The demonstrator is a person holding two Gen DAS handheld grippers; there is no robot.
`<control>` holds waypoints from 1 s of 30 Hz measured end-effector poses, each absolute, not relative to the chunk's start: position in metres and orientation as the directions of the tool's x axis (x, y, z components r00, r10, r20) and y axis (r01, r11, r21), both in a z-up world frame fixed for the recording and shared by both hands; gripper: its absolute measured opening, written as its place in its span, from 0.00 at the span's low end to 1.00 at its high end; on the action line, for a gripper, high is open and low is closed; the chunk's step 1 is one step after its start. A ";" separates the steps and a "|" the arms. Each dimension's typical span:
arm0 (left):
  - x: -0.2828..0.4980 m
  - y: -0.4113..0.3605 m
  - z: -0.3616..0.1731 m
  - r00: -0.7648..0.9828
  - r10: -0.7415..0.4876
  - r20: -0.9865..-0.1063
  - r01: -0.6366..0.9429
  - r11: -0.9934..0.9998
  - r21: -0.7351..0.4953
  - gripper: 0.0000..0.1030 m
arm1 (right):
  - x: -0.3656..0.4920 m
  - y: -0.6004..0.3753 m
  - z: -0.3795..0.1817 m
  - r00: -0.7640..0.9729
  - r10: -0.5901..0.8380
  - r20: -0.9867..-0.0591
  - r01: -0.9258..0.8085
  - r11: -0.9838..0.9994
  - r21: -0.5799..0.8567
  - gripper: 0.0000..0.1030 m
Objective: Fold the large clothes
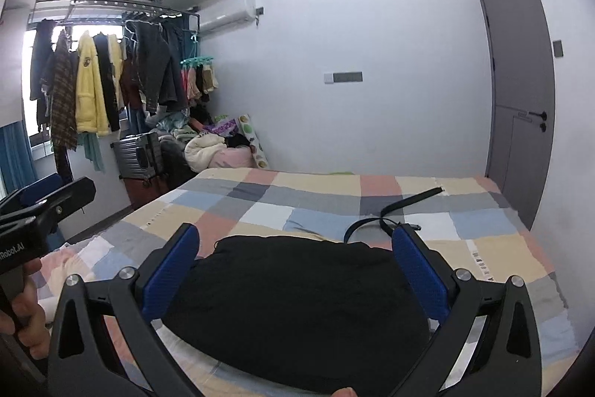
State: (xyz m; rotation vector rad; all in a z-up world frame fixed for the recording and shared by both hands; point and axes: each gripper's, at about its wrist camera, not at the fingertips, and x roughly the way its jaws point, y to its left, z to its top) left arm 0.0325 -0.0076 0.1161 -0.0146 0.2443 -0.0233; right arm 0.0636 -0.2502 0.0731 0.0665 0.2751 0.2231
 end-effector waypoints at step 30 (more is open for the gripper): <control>0.022 -0.004 0.035 0.886 -0.046 -0.462 0.023 0.998 -0.054 0.94 | 0.028 -0.252 -0.006 0.882 0.222 -0.416 -0.172 0.973 0.155 1.00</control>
